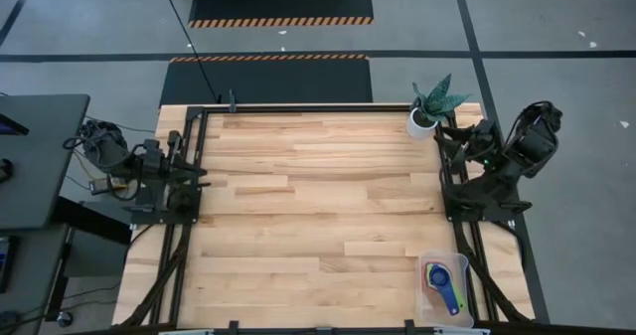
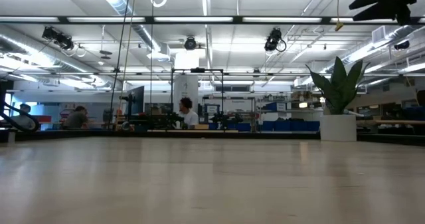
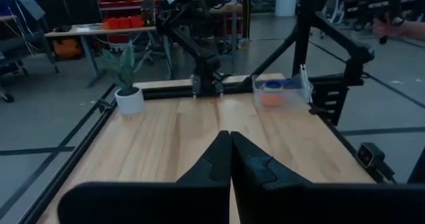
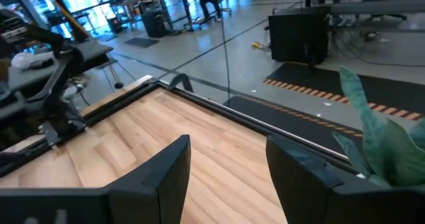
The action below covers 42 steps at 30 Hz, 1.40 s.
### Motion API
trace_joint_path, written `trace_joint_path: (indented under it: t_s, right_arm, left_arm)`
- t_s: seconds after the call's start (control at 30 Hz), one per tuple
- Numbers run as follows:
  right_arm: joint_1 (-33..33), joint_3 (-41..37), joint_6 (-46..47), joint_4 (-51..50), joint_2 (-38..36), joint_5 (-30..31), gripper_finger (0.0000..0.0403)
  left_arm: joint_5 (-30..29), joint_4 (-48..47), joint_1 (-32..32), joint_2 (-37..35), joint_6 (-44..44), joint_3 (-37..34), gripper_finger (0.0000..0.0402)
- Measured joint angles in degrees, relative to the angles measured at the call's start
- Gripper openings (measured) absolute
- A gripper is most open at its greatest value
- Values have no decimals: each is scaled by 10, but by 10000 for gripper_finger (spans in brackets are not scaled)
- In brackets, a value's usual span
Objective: Nest measuring cups in basket
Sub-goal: Return to Home Position
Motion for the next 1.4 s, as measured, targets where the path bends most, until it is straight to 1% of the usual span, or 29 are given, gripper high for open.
trace_joint_path:
  t_s: [0.17, 0.3, 0.43, 0.7, 0.87, 0.93, 1.07, 1.27, 1.4]
  right_arm:
    - [-11, -17, 2, 4, -12, -5, 203]
    - [-15, -42, 9, 4, -21, 4, 203]
    - [-16, -67, 41, 4, -28, 8, 203]
    - [-16, -117, 132, 4, -34, 16, 203]
    - [-16, -148, 184, 4, -34, 49, 203]
    - [-16, -165, 198, 4, -34, 57, 203]
    - [-16, -193, 233, 7, -34, 57, 203]
    - [-16, -220, 254, 9, -34, 54, 203]
    - [-16, -230, 262, 9, -34, 54, 203]
  left_arm:
    - [-7, -6, 0, -1, 2, -5, 7]
    - [-15, 0, 0, -31, -13, -33, 7]
    - [-17, 23, 0, -70, -19, -66, 7]
    - [-16, 75, 0, -133, 1, -135, 7]
    - [-14, 146, 0, -134, 47, -170, 7]
    - [-17, 153, 0, -134, 51, -184, 7]
    - [-19, 176, 0, -134, 36, -205, 7]
    - [-19, 200, 0, -134, 36, -248, 7]
    - [-20, 244, 0, -134, 36, -285, 7]
